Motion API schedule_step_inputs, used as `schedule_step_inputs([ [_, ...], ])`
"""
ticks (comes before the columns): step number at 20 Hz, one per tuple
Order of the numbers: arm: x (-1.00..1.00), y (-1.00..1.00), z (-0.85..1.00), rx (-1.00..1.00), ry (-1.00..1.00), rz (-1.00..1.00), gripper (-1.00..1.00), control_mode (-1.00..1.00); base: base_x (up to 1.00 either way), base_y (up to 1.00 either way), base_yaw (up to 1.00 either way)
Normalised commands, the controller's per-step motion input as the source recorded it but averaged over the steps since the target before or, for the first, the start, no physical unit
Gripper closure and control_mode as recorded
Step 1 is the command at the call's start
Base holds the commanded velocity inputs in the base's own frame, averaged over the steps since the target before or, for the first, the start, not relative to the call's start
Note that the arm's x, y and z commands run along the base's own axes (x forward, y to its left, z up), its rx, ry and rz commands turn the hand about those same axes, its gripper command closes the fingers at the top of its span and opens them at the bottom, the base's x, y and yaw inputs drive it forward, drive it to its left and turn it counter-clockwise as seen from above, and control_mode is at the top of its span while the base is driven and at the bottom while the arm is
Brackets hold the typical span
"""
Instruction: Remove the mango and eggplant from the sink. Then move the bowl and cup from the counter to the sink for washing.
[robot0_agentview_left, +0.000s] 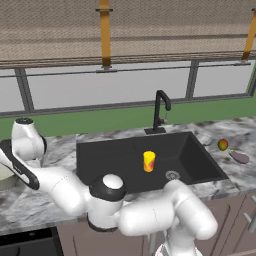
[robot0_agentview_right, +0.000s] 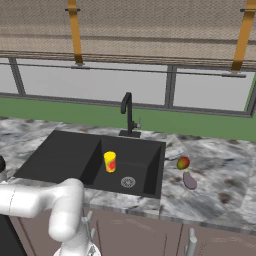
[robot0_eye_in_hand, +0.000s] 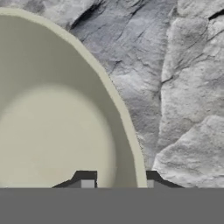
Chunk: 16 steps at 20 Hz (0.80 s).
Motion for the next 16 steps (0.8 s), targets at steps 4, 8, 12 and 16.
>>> schedule_step_inputs([
  [4, -0.12, -0.06, 0.05, 0.0, 0.07, -0.07, 1.0, -1.0, 0.0, 0.0, 0.0],
  [8, -0.3, -0.25, 0.35, 0.0, 0.0, -0.12, 1.0, -1.0, 0.0, 0.0, 0.0],
  [12, -0.29, -0.31, 0.48, 0.0, 0.03, -0.16, 1.0, -1.0, 0.0, 0.0, 0.0],
  [16, -0.28, -0.44, 0.41, 0.0, 0.06, -0.19, 1.0, -1.0, 0.0, 0.0, 0.0],
])
